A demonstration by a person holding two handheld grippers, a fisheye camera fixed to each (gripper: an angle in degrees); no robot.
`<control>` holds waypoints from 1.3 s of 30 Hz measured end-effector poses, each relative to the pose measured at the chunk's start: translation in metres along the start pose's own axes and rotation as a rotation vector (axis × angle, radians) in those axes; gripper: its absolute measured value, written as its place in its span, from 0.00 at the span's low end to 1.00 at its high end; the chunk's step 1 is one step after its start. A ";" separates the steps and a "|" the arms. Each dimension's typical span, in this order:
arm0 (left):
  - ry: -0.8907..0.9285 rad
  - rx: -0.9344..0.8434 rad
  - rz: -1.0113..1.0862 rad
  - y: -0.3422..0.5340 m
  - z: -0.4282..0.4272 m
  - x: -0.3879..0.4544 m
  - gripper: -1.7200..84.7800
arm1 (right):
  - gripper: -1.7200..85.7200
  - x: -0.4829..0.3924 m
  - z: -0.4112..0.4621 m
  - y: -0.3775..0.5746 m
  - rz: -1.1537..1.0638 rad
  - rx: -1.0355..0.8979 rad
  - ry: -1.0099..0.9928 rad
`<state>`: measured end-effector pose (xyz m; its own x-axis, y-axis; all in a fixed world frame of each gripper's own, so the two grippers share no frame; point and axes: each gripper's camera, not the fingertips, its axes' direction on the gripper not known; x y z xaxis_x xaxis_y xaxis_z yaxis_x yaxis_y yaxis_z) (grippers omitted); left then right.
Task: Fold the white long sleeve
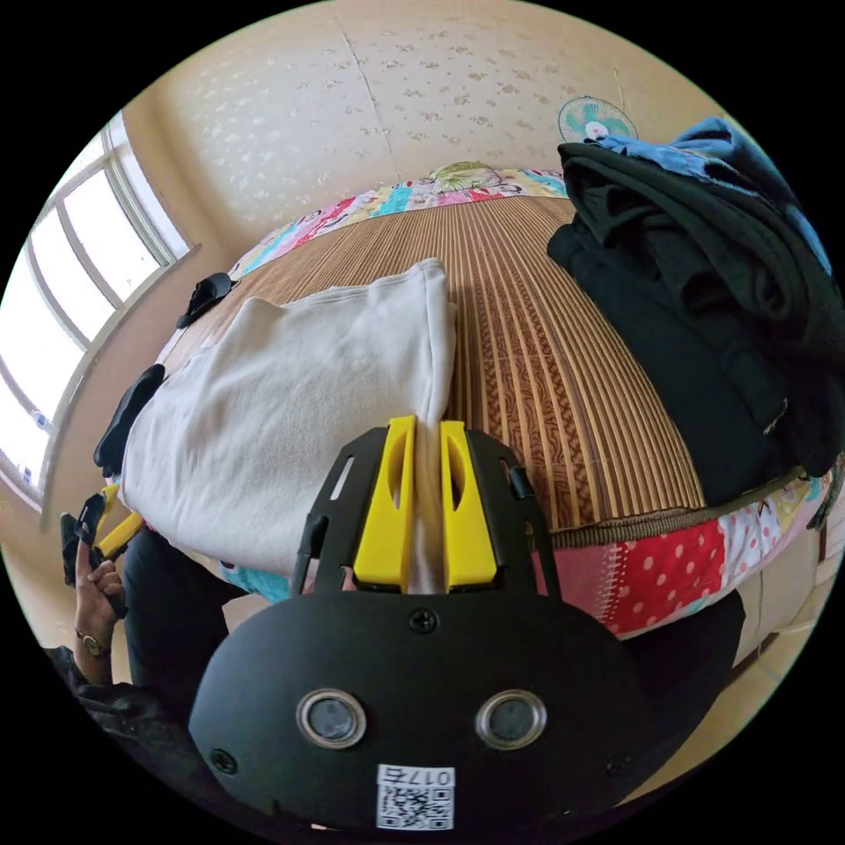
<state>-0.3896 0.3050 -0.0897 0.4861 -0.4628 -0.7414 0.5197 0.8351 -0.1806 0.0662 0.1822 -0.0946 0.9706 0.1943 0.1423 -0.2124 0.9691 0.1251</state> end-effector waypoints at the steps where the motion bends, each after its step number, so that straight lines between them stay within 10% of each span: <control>1: -0.018 0.010 0.003 0.001 0.000 0.001 0.21 | 0.08 0.003 0.000 -0.001 0.005 -0.004 -0.014; 11: 0.184 0.151 0.299 0.000 -0.012 0.112 0.08 | 0.08 0.036 0.004 -0.015 0.003 -0.084 -0.165; 16: 0.632 -0.013 0.721 0.006 0.042 0.253 0.02 | 0.07 0.027 0.004 -0.011 -0.058 -0.057 -0.117; 21: 0.344 -0.355 1.038 0.098 0.153 0.373 0.01 | 0.07 0.033 0.006 -0.012 -0.036 -0.058 -0.149; 35: -0.372 0.136 0.339 0.080 -0.011 0.143 0.16 | 0.06 0.032 0.011 -0.009 -0.071 -0.025 -0.157; 39: -0.325 0.077 0.122 0.086 -0.023 0.087 0.21 | 0.06 0.032 0.014 -0.012 -0.065 -0.029 -0.167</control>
<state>-0.3185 0.3434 -0.1850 0.7398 -0.4416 -0.5076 0.4893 0.8710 -0.0446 0.0985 0.1746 -0.0780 0.9491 0.1056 0.2967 -0.1444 0.9832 0.1118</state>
